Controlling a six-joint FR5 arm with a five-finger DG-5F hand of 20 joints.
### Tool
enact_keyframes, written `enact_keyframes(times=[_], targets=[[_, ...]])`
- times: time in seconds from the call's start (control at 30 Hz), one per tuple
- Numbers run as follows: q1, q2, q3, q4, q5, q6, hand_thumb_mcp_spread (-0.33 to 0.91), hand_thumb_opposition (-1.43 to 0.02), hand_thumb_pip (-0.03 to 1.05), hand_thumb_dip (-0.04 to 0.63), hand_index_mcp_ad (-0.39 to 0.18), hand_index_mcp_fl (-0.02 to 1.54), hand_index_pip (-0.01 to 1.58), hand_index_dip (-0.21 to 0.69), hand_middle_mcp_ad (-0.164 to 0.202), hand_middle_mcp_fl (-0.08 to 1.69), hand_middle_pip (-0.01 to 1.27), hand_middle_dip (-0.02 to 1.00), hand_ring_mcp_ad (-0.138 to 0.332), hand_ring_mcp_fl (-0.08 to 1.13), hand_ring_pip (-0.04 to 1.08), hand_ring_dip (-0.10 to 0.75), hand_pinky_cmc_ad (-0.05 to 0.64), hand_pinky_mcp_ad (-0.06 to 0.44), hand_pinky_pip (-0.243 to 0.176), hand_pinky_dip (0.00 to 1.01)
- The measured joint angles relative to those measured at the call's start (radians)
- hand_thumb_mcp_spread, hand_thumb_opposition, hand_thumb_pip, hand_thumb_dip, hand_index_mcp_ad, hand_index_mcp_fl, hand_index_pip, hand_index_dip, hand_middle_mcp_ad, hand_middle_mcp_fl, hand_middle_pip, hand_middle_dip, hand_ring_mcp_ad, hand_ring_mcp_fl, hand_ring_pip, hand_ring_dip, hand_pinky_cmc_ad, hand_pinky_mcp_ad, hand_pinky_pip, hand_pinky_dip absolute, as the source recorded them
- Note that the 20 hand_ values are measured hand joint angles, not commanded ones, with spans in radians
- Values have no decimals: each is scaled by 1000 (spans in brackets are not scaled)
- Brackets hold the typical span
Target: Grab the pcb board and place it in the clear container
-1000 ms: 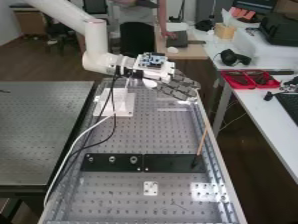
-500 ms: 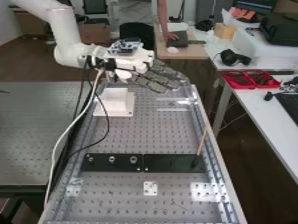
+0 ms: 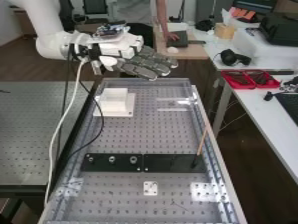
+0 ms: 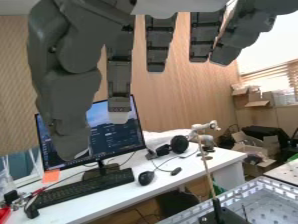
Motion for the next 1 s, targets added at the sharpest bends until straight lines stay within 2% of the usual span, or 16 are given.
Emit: enact_keyframes(times=[0.6,1.0], targets=[[-22,63,-16,-33,-35,-22,569,-777,304,188,-183,476,607,314,12,89,138,143,182,30,89,-2,291,150,-63,180],[-41,89,-26,-50,-68,-12,569,-777,302,188,-183,476,607,314,12,89,138,143,182,30,91,-2,291,150,-63,180]])
